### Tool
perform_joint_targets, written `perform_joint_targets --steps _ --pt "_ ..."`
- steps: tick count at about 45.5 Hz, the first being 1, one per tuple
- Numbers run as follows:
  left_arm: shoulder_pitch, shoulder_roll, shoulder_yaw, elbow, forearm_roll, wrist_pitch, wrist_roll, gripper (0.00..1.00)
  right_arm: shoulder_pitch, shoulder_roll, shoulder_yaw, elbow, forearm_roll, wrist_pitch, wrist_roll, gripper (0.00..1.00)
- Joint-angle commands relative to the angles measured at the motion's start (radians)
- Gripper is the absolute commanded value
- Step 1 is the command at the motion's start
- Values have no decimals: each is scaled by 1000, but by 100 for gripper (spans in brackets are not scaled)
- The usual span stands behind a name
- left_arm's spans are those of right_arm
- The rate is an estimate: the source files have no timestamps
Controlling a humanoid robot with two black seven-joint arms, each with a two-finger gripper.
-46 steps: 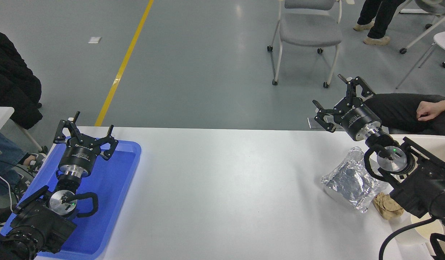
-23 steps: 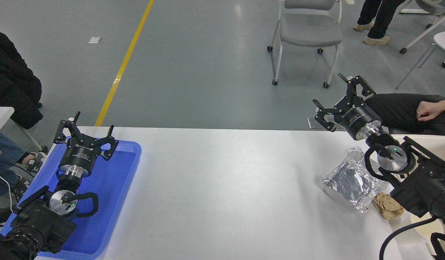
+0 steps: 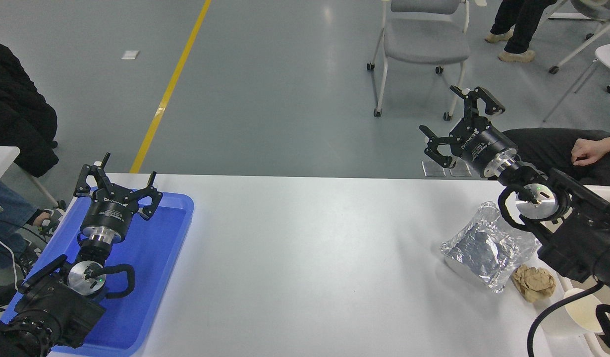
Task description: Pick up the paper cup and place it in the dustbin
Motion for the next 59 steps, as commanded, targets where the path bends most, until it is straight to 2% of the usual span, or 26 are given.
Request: perform_joint_targets --steps 1,6,9,17,23,32,43,51,59 --pt "0 0 0 -2 0 0 0 100 40 -132 -154 139 -129 2 0 100" --pt "0 0 0 1 0 0 0 100 118 -216 -313 205 -193 2 0 100" --pt "0 0 0 1 0 0 0 100 234 -286 -515 274 -233 2 1 100" --pt "0 0 0 -2 0 0 0 100 504 -340 -894 394 -289 1 1 100" --pt "-2 -2 -2 -2 0 0 0 100 720 -325 -1187 462 -312 1 3 100" --pt "-2 -2 0 -2 0 0 0 100 995 -236 -1513 593 -394 1 6 100" --pt "0 -2 0 -2 0 0 0 100 1256 -141 -1745 764 -451 53 9 100" --pt "0 0 0 1 0 0 0 100 1405 -152 -1789 946 -448 211 10 100" --pt "1 0 0 1 0 0 0 100 1510 -147 -1877 1049 -445 286 10 100"
